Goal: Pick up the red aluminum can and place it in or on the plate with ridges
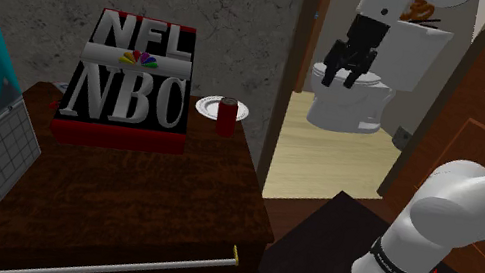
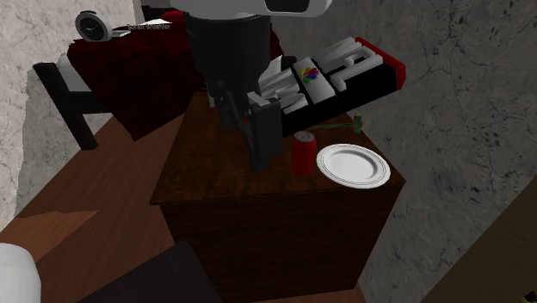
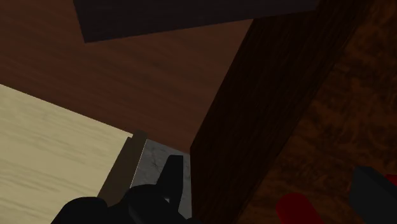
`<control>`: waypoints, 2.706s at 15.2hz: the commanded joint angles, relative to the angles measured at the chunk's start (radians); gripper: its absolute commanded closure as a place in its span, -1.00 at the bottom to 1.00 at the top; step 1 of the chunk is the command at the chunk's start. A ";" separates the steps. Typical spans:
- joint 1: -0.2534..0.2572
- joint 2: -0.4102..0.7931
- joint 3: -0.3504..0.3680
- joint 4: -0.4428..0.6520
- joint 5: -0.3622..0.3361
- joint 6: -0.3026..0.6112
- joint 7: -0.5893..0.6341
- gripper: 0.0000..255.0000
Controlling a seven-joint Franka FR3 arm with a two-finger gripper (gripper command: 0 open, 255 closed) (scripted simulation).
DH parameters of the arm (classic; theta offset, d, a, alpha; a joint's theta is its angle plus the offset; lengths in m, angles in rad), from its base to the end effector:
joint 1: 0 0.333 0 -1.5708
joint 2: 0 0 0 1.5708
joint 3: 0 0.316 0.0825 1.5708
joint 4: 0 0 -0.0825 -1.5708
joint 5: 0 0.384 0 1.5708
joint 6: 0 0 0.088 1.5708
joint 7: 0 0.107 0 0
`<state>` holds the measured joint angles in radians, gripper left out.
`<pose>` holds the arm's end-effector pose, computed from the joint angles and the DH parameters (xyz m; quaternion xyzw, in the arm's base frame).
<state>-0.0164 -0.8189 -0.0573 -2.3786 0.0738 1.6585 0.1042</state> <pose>0.3063 -0.0208 0.5981 -0.9938 0.0820 -0.0475 0.0589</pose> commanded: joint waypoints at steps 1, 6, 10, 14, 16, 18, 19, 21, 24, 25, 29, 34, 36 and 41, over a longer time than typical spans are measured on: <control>0.000 0.000 0.000 0.000 0.000 0.000 0.000 -1.00; 0.012 0.159 0.073 0.030 0.018 0.126 0.081 -1.00; 0.017 0.300 0.126 0.080 0.018 0.214 0.148 -1.00; 0.016 0.450 0.176 0.152 0.001 0.286 0.218 -1.00; 0.015 0.527 0.198 0.196 -0.014 0.315 0.255 -1.00; 0.015 0.606 0.218 0.246 -0.034 0.338 0.294 -1.00; 0.016 0.646 0.227 0.273 -0.045 0.348 0.314 -1.00; 0.018 0.727 0.243 0.331 -0.071 0.364 0.354 -1.00; 0.027 0.850 0.259 0.430 -0.116 0.376 0.414 -1.00; 0.030 0.873 0.260 0.449 -0.124 0.377 0.424 -1.00; 0.030 0.891 0.259 0.417 -0.129 0.427 0.428 -1.00; 0.030 0.910 0.258 0.391 -0.135 0.471 0.432 -1.00; 0.030 0.910 0.258 0.391 -0.135 0.471 0.432 -1.00; 0.030 0.910 0.258 0.391 -0.135 0.471 0.432 1.00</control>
<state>0.0139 0.0908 0.2004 -1.9873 -0.0612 2.1298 0.5358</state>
